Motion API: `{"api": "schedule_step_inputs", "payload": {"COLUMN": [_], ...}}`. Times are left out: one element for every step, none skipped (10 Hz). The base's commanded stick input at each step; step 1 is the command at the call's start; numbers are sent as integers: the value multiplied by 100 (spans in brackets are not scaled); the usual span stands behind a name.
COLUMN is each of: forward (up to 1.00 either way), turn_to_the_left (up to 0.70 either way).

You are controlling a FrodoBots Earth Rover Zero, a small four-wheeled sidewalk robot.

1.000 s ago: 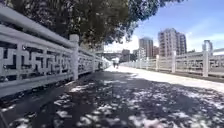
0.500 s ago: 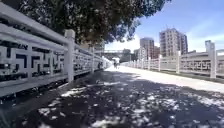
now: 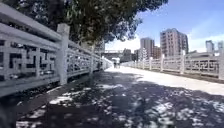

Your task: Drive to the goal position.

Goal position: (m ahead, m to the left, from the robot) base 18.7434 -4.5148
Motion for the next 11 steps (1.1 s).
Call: {"api": "schedule_step_inputs", "payload": {"forward": [70, 70, 70, 70, 70, 70, 70, 70, 70, 70, 70], "turn_to_the_left": [14, 1, 0, 0, 0, 0, 0, 0, 0, 0, 0]}}
